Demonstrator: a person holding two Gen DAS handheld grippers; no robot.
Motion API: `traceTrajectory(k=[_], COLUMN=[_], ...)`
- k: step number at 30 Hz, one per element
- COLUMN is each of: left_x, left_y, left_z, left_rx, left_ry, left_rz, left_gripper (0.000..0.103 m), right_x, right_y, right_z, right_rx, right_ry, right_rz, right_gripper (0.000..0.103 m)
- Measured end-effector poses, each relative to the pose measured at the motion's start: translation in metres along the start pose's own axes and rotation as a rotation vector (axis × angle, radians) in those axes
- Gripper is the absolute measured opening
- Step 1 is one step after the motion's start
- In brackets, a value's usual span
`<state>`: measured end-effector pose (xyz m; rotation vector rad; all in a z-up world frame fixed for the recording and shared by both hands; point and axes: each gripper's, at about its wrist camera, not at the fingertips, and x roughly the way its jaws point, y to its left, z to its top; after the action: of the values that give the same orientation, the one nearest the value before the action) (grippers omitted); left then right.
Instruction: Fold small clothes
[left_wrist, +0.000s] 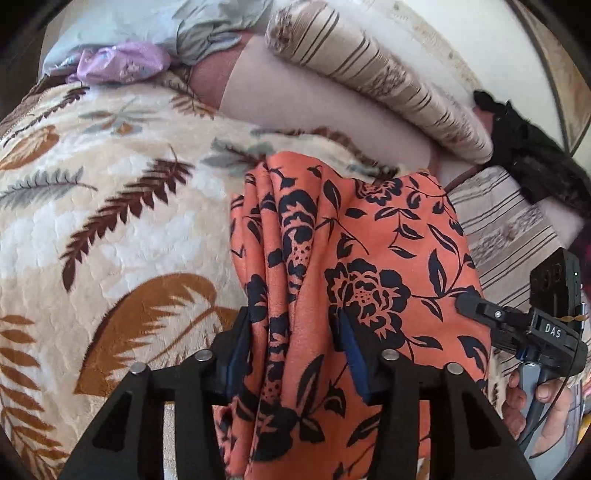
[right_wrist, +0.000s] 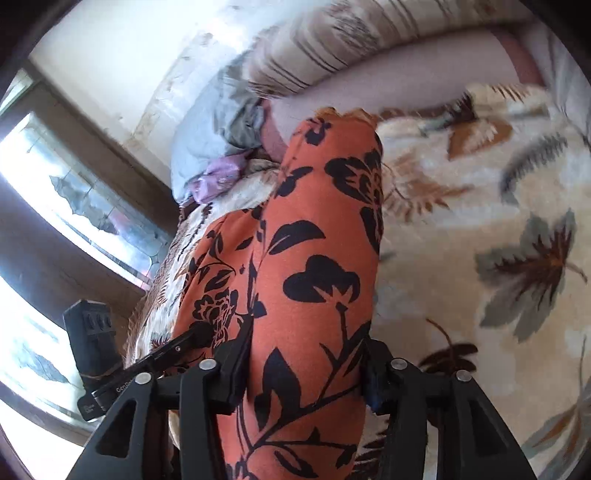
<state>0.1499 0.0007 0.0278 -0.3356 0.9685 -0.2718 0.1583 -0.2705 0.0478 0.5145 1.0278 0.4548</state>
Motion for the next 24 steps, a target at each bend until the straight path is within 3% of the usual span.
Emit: traceTrajectory(k=[2,3,6,10,11,13,14,16,20,22,24], left_x=[0.025,0.026,0.001,-0.033,-0.039,-0.050,-0.053,-0.074,-0.121,-0.137,-0.146], left_y=[0.010,0.017,0.020,0.010,0.008,0.006,0.005,-0.002,-0.022,-0.028,-0.031], left_z=[-0.013,-0.019,-0.028,-0.039,-0.044,-0.055,-0.056,-0.064,-0.083,-0.089,-0.090], left_rx=[0.026,0.003,-0.008,0.074,0.085,0.095,0.095,0.101,0.154,0.146,0.127], left_ry=[0.098,0.102,0.044,-0.020,-0.024,-0.020,-0.025,-0.064,-0.222,-0.279,-0.274], left_rz=[0.123,0.094,0.115,0.174,0.187,0.218,0.225,0.227,0.288,0.310,0.306], left_gripper=[0.066,0.067,0.070,0.070,0.070,0.070,0.070,0.070,0.095,0.096,0.096], right_x=[0.014,0.015,-0.003,-0.038,-0.039,-0.025,-0.003,0.030,-0.010,-0.031,-0.053], right_y=[-0.034,-0.044,-0.045,-0.002,0.013,0.023,0.021,0.005,0.042,0.064,0.082], right_z=[-0.016,-0.026,-0.049,-0.069,-0.075,-0.085,-0.089,-0.100,-0.110,-0.115,-0.125], right_rx=[0.063,0.075,0.082,-0.011,-0.050,-0.080,-0.080,-0.037,-0.087,-0.171,-0.264], right_ry=[0.030,0.030,-0.052,-0.214,-0.234,-0.187,-0.106,0.012,-0.096,-0.141,-0.206], right_rz=[-0.124,-0.138,-0.110,-0.052,-0.036,0.002,-0.006,-0.131,-0.191,-0.255,-0.365], right_gripper=[0.068,0.068,0.068,0.068,0.074,0.086,0.088,0.087,0.086,0.087,0.099])
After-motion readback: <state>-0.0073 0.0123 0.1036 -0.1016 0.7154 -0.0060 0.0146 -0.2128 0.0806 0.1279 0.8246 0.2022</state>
